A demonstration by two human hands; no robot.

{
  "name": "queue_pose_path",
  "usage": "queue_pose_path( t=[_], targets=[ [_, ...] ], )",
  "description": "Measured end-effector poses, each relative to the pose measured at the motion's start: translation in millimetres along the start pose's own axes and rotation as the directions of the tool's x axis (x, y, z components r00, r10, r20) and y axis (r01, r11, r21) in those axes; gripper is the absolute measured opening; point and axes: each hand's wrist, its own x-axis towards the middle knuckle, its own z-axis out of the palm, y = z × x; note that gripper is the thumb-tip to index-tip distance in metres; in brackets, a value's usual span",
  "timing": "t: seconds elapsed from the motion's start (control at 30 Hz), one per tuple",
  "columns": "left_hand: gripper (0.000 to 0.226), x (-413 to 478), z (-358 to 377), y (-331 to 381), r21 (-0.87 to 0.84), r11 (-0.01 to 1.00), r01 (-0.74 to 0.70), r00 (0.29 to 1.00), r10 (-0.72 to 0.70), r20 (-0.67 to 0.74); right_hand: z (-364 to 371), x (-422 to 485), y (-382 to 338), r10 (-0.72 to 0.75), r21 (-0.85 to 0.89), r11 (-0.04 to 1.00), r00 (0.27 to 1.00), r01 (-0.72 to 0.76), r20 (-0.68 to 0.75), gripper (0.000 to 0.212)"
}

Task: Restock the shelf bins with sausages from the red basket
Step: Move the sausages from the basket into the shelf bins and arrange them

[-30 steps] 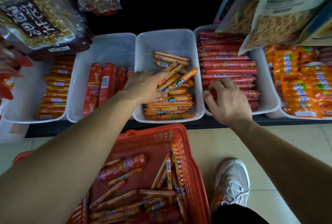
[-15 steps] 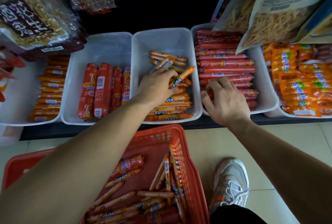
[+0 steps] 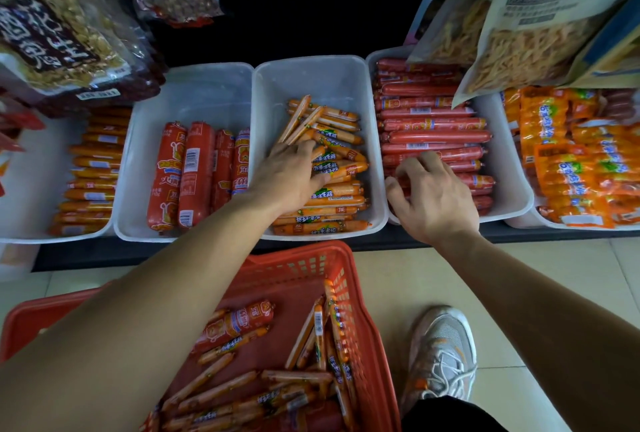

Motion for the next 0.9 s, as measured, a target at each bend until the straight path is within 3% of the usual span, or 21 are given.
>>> queue_pose_path(
  t=[0.17, 0.27, 0.37, 0.5, 0.67, 0.77, 0.9],
  targets=[
    [0.078, 7.4, 4.0, -4.7, -0.227, 0.971, 0.076, 0.993, -0.095, -0.072, 0.2, 0.5, -0.2, 0.007, -0.013, 1.0, 1.0, -0.007, 0.004, 0.042],
    [0.09, 16.2, 2.0, -12.7, -0.333, 0.931, 0.148, 0.988, -0.153, 0.013, -0.1, 0.6, -0.7, 0.009, -0.006, 1.0, 1.0, -0.009, 0.005, 0.043],
    [0.077, 21.6, 5.2, -11.1, -0.208, 0.965, 0.159, 0.985, -0.141, 0.098, -0.3, 0.1, -1.4, 0.011, -0.011, 1.0, 1.0, -0.011, 0.009, 0.043],
    [0.066, 21.0, 6.1, -12.4, -0.276, 0.961, 0.002, 0.996, 0.022, 0.084, 0.1, -0.3, -1.0, 0.011, -0.014, 1.0, 1.0, -0.011, -0.003, 0.043],
    [0.045, 33.4, -1.2, -15.1, -0.153, 0.967, -0.203, 0.979, 0.205, -0.007, 0.7, -1.0, -1.5, -0.003, -0.013, 1.0, 1.0, 0.003, -0.008, 0.045],
    [0.065, 33.1, 8.1, -8.9, -0.159, 0.981, -0.112, 0.986, 0.13, 0.109, 0.8, -0.1, -0.6, -0.006, -0.023, 1.0, 1.0, 0.005, -0.022, 0.044],
    [0.081, 41.9, 18.6, -9.6, 0.057, 0.98, -0.189, 0.967, 0.176, 0.182, 2.7, -0.4, -0.1, -0.011, -0.046, 0.999, 1.0, 0.011, -0.009, 0.043]
  ],
)
